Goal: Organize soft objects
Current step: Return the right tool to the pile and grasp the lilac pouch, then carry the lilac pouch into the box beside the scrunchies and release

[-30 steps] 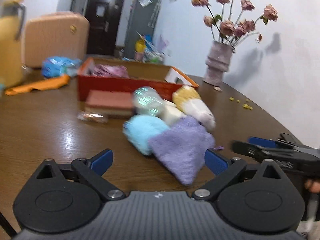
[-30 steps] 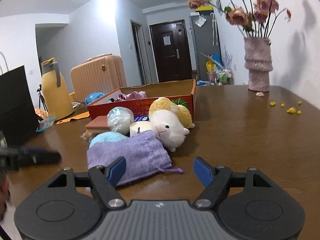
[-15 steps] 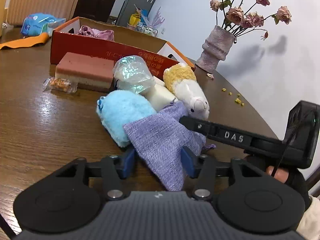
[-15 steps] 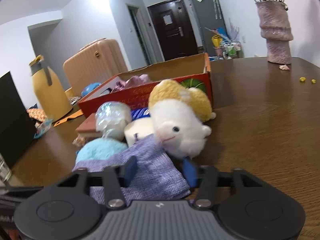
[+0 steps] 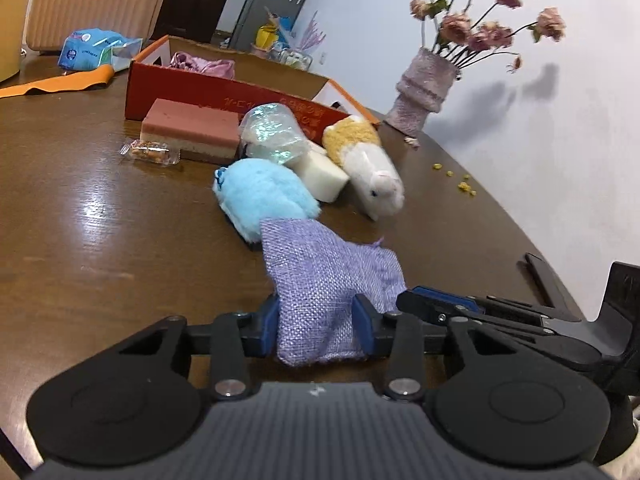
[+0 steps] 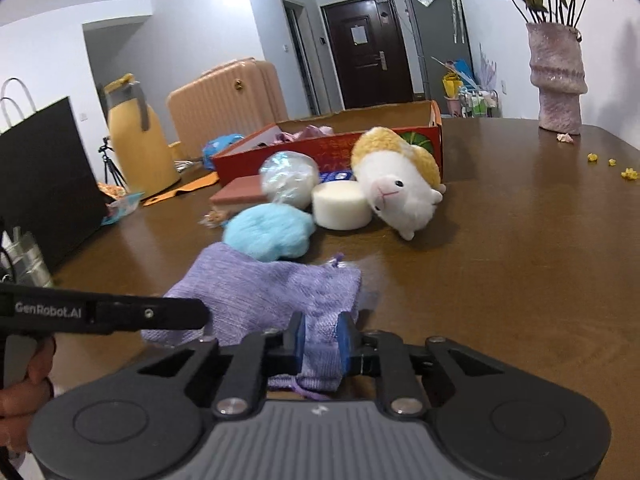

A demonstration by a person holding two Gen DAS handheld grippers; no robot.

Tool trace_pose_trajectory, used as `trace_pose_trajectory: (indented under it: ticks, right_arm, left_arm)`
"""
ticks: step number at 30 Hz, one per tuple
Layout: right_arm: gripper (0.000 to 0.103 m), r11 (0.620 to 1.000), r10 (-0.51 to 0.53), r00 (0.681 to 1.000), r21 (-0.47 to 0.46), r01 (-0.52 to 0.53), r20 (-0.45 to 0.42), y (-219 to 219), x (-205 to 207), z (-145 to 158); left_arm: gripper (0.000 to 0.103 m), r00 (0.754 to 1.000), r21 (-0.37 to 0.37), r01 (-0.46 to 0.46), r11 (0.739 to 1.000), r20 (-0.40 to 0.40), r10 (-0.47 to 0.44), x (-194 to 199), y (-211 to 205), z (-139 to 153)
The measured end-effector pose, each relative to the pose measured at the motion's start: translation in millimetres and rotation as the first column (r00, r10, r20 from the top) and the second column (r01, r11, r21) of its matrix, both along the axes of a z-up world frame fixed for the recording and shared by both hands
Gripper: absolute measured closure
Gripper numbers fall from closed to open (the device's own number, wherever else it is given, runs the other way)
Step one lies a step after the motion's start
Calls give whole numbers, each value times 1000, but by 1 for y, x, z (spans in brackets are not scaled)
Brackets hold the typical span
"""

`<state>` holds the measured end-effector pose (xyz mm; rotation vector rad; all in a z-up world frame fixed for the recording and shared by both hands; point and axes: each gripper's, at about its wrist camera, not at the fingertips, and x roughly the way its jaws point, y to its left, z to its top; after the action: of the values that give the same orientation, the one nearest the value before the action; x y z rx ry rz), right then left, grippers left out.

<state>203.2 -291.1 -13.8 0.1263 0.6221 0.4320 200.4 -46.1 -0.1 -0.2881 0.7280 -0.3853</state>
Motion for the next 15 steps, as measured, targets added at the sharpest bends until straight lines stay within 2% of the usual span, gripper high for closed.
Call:
trace_pose_trajectory:
  ticks: [5,8,9,11,15]
  right_arm:
    - [83,999,-26,999,32,25,32,-10,-17,11]
    - [72,998,-50,999,41,50,12,-10,-8,5]
    - [65,997,-54,999,53,53,7,-9,-5,3]
    - [61,997,-54,998,55,54,-10,-4,3,-4]
    - [63,998,-56,998,5,56,1,13,13,-13]
  left_arm:
    - [57,999,6,-34,999,37,34,-17,11,4]
    - [48,998,-5,-56,998,23,56,-15,15,3]
    - [48,998,-7,-56,998,25,56,-15,15,2]
    - [48,998,-5,-61,998,22,61,-12,15,0]
    - [56,999,-23,-51,998,4,51,-4,13,-6]
